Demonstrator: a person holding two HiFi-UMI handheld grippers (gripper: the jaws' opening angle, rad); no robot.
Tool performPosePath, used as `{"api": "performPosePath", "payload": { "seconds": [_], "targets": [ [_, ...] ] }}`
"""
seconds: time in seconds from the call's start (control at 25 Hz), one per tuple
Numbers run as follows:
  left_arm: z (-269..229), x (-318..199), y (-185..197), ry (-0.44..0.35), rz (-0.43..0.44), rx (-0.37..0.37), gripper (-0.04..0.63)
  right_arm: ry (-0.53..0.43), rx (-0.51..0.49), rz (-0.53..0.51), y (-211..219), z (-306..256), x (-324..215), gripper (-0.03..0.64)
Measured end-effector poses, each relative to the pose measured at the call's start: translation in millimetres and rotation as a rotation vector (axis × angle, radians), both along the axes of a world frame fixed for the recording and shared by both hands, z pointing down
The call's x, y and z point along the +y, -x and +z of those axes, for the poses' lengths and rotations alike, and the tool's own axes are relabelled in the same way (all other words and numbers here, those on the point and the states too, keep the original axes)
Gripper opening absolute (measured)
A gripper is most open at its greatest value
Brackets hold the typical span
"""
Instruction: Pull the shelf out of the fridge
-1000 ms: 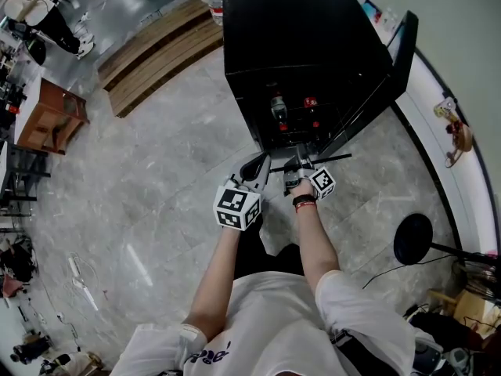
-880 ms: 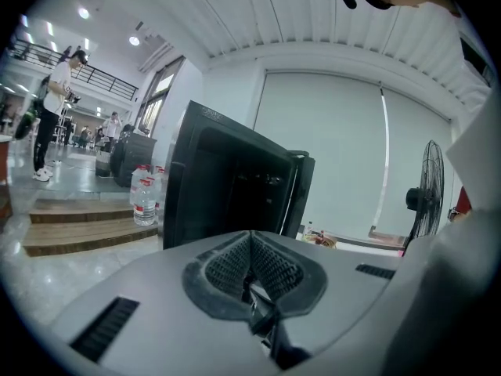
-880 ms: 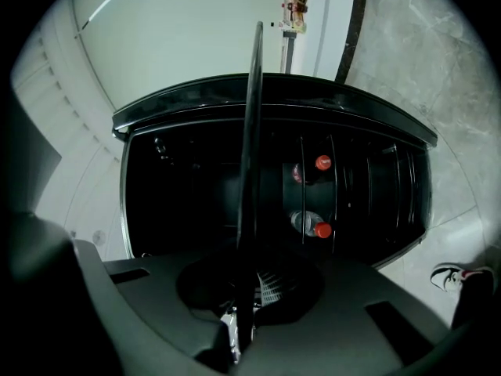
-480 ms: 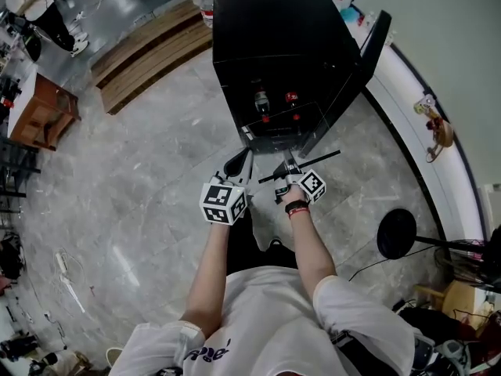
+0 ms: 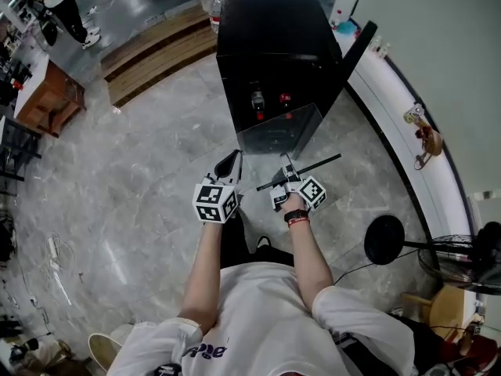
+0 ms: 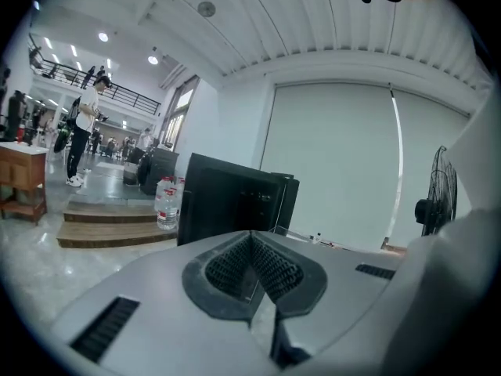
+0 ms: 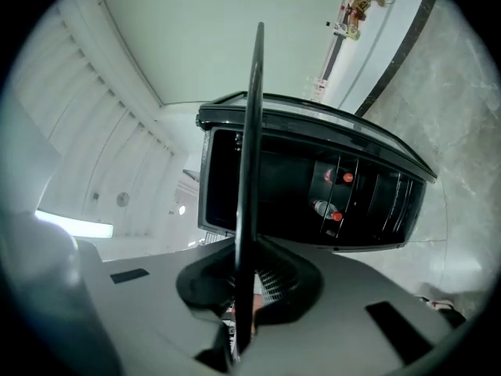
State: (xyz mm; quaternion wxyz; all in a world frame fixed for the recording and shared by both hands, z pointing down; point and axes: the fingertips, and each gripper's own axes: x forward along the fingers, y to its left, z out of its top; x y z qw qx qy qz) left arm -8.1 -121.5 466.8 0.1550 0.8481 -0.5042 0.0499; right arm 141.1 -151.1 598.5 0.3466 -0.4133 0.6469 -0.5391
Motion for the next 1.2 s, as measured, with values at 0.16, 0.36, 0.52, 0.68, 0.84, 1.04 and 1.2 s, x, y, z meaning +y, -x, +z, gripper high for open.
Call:
{"api": "performPosePath", "payload": {
  "seconds": [0.16, 0.36, 0.52, 0.68, 0.84, 1.04, 1.2],
  "targets": [
    [-27.0, 23.4, 6.9, -0.016, -0.025, -0.010, 0.018, -0.013, -0.003, -0.025, 0.4, -39.1, 26.3, 0.024],
    [-59.0, 39.3, 23.2, -0.044, -0.033, -0.028, 0.018, -0.058, -0.021, -0.042, 11.3, -89.7, 42.7, 0.023],
    [-72.2, 47.0, 43.6, -0.057, -0.041, -0.028, 0.018, -0.083, -0.037, -0.040, 28.4, -121.3, 49.8, 0.025],
    [-76.7, 56.7, 62.9, -0.062, -0.032, -0.036, 0.018, -0.100, -0.050, -0.022, 44.1, -140.3, 55.8, 0.025],
    [-85.5, 63.1, 84.7, -0.073, -0.025, -0.042, 0.018, -0.103, -0.089, 0.008, 59.8, -161.8, 64.2, 0.025],
    [-88.5, 69.4, 109.0, -0.079, -0.021, -0.040, 0.018, -0.125, -0.103, 0.032, 78.3, -184.0, 72.7, 0.025],
    [-90.6, 72.0, 115.8, -0.086, -0.001, -0.034, 0.018, -0.142, -0.098, 0.058, 84.0, -192.8, 75.9, 0.025]
  ]
}}
